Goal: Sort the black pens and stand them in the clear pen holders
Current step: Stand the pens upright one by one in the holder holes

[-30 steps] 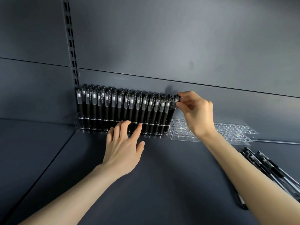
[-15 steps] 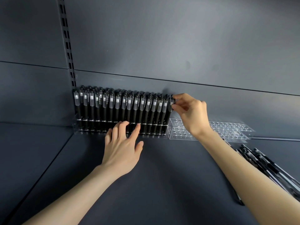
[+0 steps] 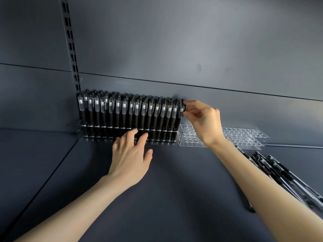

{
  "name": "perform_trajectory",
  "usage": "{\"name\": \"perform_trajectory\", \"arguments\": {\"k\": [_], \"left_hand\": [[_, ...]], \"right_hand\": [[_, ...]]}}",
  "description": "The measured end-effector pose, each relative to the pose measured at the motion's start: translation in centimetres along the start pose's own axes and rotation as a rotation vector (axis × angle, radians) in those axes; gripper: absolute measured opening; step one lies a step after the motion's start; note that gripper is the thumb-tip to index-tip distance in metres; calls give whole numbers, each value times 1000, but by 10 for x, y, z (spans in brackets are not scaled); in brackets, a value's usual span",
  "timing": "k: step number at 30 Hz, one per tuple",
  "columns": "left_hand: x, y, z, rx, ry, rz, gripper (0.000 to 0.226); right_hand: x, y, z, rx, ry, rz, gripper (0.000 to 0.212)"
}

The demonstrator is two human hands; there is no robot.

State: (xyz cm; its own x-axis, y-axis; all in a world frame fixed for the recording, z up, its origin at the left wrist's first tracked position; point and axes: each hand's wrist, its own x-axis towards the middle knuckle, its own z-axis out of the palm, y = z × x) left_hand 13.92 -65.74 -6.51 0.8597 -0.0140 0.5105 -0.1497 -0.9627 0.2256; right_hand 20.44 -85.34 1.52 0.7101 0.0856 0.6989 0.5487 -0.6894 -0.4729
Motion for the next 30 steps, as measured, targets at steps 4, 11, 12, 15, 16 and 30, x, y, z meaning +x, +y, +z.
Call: {"name": "perform_trajectory", "arguments": {"k": [4, 11, 12, 15, 16, 30], "left_hand": [[-6, 18, -10, 10, -3, 119, 36], [-5, 89, -25, -76, -136, 189, 26], [-6, 103, -25, -80, -155, 187, 25], [-13, 146, -18, -74, -171, 173, 26], [-15, 160, -15, -78, -174, 154, 26], [-44, 299, 34, 3, -239, -285, 65]], "right_hand": [[-4, 2, -10, -6, -10, 27, 20], [-24, 29, -62, -37, -32, 79, 17], [-29, 36, -72, -51, -42, 80, 17], [-47, 63, -103, -71, -101, 68, 17], [-53, 74, -113, -68, -122, 67, 16], [-118, 177, -199, -43, -473, -70, 21]]}}
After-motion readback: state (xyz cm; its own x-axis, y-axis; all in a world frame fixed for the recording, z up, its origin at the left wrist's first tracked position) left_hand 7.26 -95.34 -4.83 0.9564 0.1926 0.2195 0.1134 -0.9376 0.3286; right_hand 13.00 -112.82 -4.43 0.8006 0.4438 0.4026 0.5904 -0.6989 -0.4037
